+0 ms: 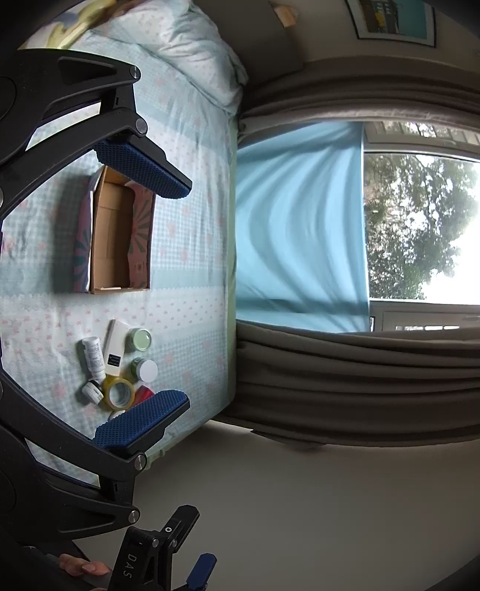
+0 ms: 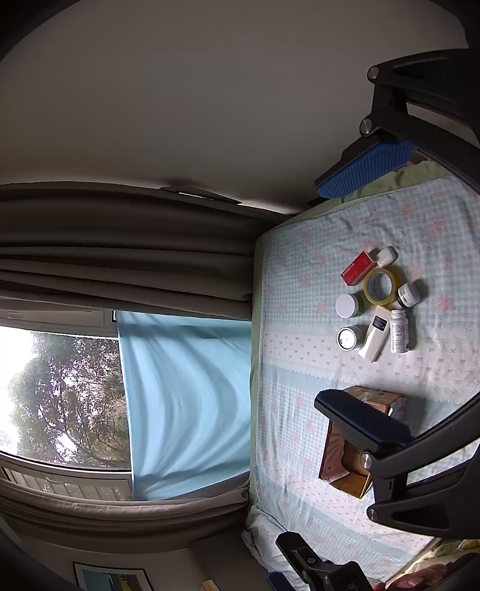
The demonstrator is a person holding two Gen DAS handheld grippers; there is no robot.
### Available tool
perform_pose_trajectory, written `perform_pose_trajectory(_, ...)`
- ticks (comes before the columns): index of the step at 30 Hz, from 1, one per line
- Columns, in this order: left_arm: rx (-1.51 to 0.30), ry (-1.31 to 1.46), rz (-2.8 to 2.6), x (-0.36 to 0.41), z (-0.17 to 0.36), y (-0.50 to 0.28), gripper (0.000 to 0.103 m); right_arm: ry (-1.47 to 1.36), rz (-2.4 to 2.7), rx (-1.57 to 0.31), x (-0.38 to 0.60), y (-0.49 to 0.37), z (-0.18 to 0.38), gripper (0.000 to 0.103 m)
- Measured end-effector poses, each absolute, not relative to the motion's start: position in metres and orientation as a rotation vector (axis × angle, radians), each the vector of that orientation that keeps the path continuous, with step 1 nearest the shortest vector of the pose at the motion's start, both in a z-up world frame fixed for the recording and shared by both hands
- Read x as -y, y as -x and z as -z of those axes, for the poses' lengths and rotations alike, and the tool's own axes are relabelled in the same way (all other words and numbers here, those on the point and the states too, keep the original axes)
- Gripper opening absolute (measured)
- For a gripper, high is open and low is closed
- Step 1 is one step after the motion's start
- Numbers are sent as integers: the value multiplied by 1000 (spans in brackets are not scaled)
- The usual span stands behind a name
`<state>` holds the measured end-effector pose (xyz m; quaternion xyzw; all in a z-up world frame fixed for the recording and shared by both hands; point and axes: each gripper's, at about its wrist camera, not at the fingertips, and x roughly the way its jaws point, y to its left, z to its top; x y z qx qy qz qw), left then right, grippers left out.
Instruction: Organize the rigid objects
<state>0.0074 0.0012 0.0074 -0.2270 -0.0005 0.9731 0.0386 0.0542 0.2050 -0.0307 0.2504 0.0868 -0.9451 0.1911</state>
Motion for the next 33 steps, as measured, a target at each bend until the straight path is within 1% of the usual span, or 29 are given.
perform_pose_trajectory(18,-30,693,-2946,-6,-9,-5,103,-699,2646,-232,-210,-49,32,103)
perform_pose_trajectory(33,-20,682,-2912,-6,-7,-2,103,-700,2644,-235,-207,-47,31,103)
